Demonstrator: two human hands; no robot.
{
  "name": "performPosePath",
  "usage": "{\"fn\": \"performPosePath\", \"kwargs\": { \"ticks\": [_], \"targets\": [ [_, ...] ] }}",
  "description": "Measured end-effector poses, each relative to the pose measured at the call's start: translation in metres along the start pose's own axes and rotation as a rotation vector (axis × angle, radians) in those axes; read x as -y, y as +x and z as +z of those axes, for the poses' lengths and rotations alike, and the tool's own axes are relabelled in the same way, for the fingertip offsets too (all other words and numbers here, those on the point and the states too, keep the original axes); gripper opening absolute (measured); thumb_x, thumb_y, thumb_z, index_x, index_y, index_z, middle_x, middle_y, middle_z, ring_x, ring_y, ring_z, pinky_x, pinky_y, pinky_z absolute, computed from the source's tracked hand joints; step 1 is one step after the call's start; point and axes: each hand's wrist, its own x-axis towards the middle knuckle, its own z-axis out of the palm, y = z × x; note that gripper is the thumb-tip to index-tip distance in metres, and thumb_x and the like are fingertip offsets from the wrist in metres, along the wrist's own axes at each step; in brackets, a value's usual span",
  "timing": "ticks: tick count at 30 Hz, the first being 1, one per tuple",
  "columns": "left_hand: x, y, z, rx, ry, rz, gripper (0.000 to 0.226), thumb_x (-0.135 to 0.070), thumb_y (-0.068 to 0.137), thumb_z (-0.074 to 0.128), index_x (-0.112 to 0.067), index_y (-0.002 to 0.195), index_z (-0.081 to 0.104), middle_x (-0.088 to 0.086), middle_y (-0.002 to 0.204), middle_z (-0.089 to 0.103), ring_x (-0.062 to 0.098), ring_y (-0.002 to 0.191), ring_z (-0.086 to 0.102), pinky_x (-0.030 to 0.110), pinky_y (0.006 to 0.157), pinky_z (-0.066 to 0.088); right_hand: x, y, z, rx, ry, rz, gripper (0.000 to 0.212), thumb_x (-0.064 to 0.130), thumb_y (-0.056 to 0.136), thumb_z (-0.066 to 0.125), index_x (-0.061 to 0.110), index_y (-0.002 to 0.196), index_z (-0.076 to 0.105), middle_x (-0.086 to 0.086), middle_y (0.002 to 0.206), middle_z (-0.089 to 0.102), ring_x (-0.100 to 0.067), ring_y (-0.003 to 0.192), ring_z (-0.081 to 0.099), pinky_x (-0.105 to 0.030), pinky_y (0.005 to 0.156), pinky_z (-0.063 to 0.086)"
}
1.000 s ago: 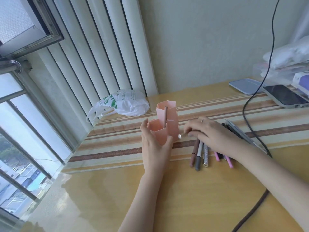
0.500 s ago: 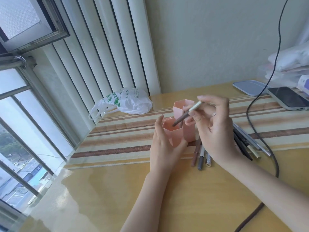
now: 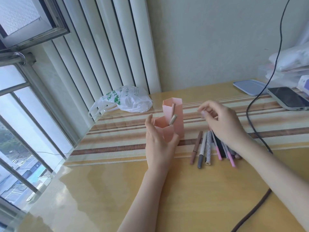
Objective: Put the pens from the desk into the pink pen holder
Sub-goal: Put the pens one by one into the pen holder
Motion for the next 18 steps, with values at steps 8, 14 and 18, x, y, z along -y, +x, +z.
{"fn": "performPosePath", "kwargs": {
  "ticks": [8,14,18],
  "targets": [
    [0.001,0.001,0.0,-0.032,0.004,-0.026,0.079,-0.022,0.078,0.069,-0.014,0.14,0.022,-0.014,0.118,0.036,0.019,0.117,0.046,0.022,0.076,0.034,-0.022,-0.007,-0.003,0.706,-0.336,0.026,0.032,0.021,0.098,0.052,0.043,0.119,0.064,0.021,0.107,0.051,-0.009,0.113,0.046,-0.028,0.094,0.038],
    [0.002,0.002,0.001,-0.038,0.009,-0.034,0.077,-0.022,0.079,0.069,-0.015,0.14,0.022,-0.015,0.117,0.037,0.021,0.116,0.048,0.026,0.075,0.036,-0.029,-0.002,-0.002,0.747,-0.35,-0.066,0.026,0.028,0.095,0.058,0.047,0.109,0.068,0.019,0.111,0.053,-0.008,0.109,0.039,-0.029,0.092,0.036],
    [0.002,0.002,0.001,-0.043,0.014,-0.032,0.077,-0.023,0.078,0.069,-0.015,0.139,0.022,-0.014,0.118,0.038,0.021,0.116,0.048,0.026,0.076,0.037,-0.025,-0.002,-0.006,0.708,-0.311,-0.065,0.018,0.029,0.091,0.063,0.044,0.092,0.072,0.02,0.109,0.052,-0.007,0.11,0.04,-0.032,0.095,0.037]
  ]
}}
